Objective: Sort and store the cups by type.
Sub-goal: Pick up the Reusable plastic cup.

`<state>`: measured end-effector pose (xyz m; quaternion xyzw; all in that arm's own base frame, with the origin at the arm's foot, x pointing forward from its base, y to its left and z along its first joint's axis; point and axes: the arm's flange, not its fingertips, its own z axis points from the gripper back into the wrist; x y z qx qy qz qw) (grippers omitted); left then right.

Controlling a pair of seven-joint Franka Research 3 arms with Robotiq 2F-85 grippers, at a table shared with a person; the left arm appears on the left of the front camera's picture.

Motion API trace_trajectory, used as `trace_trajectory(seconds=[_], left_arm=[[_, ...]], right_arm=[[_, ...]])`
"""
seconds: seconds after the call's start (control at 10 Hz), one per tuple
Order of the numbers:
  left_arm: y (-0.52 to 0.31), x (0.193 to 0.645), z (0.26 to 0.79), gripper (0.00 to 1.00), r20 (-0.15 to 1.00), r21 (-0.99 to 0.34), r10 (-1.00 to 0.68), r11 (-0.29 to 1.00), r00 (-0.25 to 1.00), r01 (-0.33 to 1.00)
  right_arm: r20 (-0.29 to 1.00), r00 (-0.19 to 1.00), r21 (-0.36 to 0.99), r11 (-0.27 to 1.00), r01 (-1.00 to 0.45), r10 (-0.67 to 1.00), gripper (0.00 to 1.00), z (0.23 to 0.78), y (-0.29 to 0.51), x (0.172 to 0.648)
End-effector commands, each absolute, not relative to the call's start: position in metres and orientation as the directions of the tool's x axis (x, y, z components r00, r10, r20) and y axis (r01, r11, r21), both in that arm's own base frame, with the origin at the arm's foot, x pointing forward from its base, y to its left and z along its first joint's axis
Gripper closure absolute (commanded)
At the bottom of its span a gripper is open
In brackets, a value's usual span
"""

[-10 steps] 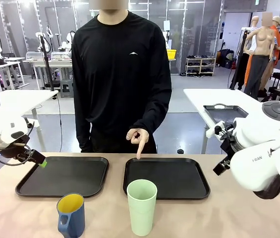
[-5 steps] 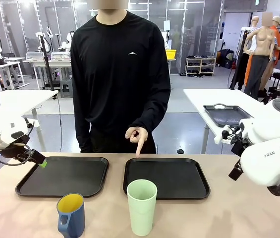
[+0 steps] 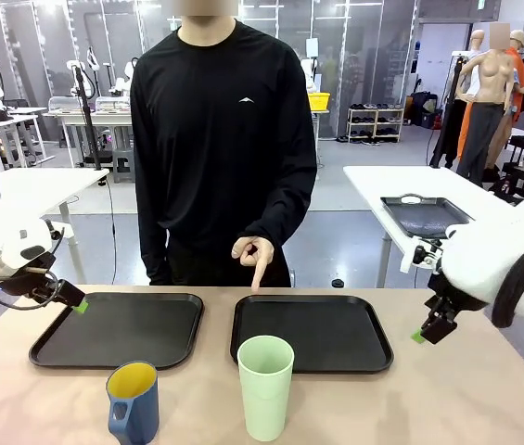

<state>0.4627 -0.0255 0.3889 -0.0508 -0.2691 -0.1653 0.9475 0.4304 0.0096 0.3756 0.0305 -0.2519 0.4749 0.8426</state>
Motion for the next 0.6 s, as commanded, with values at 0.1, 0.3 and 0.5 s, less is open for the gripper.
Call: trace_trajectory(seconds=[0.1, 0.3, 0.5], left_arm=[[-0.0245, 0.4631, 0.3896, 0.00, 0.527, -0.005, -0.287, 0.940, 0.800, 0.341], [-0.0245, 0.4631, 0.3896, 0.00, 0.527, -0.005, -0.287, 0.940, 0.800, 0.341], [-0.0245, 0.4631, 0.3896, 0.00, 0.527, -0.005, -0.287, 0.940, 0.800, 0.341]], right_arm=[[0.424, 0.456, -0.226, 0.579, -0.783, 0.782, 0.00, 0.3746, 0.0146, 0.4349], [0.424, 0.456, -0.226, 0.579, -0.783, 0.782, 0.00, 0.3746, 0.0146, 0.4349], [0.421, 0.430, -0.222, 0.550, -0.805, 0.799, 0.00, 0.3731, 0.0115, 0.4329]])
